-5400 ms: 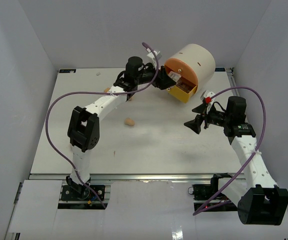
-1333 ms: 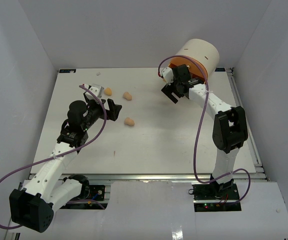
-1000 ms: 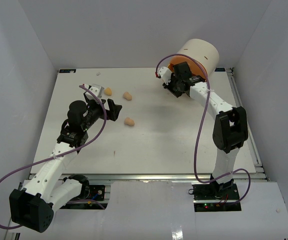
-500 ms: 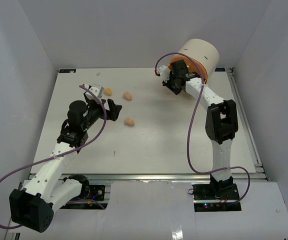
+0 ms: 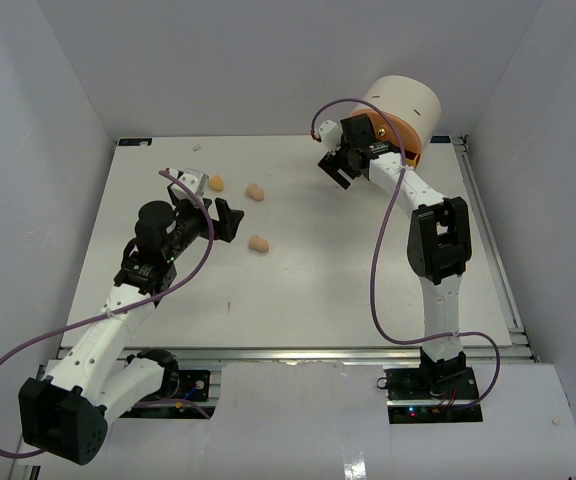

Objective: Organize the makeup

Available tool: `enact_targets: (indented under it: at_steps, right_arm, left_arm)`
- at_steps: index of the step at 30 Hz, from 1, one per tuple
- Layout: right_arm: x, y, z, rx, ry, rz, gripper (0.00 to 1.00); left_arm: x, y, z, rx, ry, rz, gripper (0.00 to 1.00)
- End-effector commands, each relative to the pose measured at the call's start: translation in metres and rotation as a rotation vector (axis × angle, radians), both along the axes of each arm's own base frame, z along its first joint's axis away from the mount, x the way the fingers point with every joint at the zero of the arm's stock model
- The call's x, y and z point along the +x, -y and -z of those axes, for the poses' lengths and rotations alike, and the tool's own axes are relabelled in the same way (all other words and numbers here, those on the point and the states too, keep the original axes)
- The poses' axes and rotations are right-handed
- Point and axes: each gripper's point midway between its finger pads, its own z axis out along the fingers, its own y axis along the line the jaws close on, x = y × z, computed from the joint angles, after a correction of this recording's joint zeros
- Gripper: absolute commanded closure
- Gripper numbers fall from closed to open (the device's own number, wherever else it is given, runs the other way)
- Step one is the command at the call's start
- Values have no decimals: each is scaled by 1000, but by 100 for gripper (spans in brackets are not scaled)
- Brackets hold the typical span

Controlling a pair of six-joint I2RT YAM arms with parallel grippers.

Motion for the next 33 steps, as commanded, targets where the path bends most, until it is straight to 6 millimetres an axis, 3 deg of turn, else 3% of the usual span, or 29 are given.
enact_targets:
  at_steps: [1,9,19,21,23,25,27,30,33]
  right_arm:
    - [24,11,-34,-21,141,45,8]
    - [46,39,-42,-61,205,136,5]
    - [43,45,-46,-75,254,131,7]
    - [34,31,-49,-21,214,55,5]
    - [6,-1,-51,92,133,-129,1]
    - [-28,-22,-65,180,106,-286,0]
    - [-56,-33,-92,258,124,-369,0]
    - [-65,-29,-125,301,174,-351,0]
    - [-61,-12,-148,333,231,-280,5]
  left_arm:
    - [-1,0,-1,3,9,8,2]
    - [-1,0,1,6,6,6,2]
    - [0,1,2,6,1,11,2]
    - [0,1,3,8,1,10,2]
    - [0,0,2,7,3,8,2]
    - [0,0,2,7,3,8,2]
    - [-1,1,2,6,1,13,2]
    - [-1,3,2,4,0,24,2]
    - [-1,3,1,2,1,25,2]
